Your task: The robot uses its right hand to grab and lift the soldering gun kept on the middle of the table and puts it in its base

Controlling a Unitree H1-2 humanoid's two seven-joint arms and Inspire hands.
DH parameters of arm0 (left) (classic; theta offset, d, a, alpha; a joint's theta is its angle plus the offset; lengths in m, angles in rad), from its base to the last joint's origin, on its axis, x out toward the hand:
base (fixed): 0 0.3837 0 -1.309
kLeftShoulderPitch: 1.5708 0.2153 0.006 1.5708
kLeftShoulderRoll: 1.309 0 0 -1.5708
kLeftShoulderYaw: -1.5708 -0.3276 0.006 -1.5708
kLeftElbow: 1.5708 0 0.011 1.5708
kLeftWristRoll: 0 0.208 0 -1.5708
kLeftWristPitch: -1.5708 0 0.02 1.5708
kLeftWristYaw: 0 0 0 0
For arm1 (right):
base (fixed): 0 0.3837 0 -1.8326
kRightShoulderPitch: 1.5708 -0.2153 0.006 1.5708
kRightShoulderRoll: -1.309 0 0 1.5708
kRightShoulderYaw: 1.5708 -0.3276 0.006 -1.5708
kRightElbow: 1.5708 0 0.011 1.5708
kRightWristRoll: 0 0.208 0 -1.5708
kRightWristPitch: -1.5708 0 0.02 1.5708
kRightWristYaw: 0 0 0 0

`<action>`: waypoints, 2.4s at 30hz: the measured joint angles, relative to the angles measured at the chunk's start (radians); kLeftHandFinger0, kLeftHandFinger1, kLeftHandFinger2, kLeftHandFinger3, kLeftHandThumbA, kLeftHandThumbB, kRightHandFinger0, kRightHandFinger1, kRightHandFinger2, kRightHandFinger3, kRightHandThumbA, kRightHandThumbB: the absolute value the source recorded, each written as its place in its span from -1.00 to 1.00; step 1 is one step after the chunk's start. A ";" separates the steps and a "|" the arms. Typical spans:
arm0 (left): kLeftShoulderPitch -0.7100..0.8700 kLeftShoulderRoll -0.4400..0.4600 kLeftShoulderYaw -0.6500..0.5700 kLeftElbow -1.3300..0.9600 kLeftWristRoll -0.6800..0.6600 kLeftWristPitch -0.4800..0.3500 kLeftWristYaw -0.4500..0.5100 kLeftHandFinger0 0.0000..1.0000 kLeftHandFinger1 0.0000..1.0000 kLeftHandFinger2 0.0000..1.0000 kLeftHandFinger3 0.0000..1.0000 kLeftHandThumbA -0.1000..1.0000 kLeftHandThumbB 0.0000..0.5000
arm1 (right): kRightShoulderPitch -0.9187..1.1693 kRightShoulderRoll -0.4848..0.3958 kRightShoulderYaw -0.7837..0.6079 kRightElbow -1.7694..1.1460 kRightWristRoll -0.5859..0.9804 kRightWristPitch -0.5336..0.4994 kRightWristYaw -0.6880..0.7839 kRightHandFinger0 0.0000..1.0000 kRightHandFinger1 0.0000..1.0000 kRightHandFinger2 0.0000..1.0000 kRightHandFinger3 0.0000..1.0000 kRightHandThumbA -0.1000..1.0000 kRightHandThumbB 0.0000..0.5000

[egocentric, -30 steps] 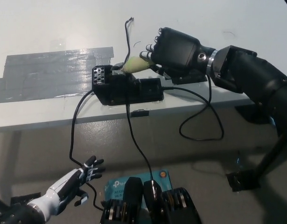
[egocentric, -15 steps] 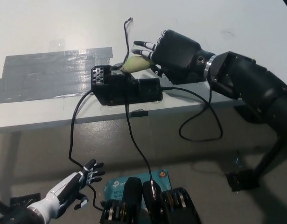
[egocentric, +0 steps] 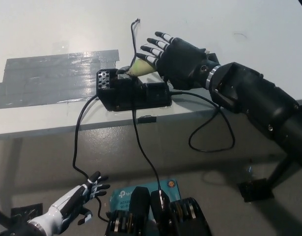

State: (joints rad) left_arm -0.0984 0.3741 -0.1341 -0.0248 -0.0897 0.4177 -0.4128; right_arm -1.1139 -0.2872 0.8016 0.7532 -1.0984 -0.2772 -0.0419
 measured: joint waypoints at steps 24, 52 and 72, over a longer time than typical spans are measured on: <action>0.067 0.001 0.015 0.023 0.000 -0.001 0.000 0.87 1.00 1.00 1.00 1.00 0.57 | 0.339 -0.160 -0.206 -0.870 0.127 0.194 0.449 1.00 1.00 1.00 1.00 0.34 1.00; 0.128 0.006 0.087 0.028 0.002 -0.012 0.002 0.87 0.98 1.00 1.00 1.00 0.15 | 1.451 -0.112 -1.050 -0.844 0.617 0.257 0.379 1.00 1.00 1.00 1.00 0.02 -0.11; 0.142 0.021 0.163 0.025 0.033 0.000 0.022 0.66 0.87 1.00 1.00 1.00 0.07 | 1.351 -0.009 -1.207 -0.815 0.953 0.432 0.381 1.00 1.00 1.00 1.00 -0.21 -0.06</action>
State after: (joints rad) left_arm 0.0431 0.3952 0.0293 -0.0001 -0.0567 0.4173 -0.3911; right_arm 0.2371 -0.2966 -0.4054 -0.0622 -0.1450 0.1548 0.3390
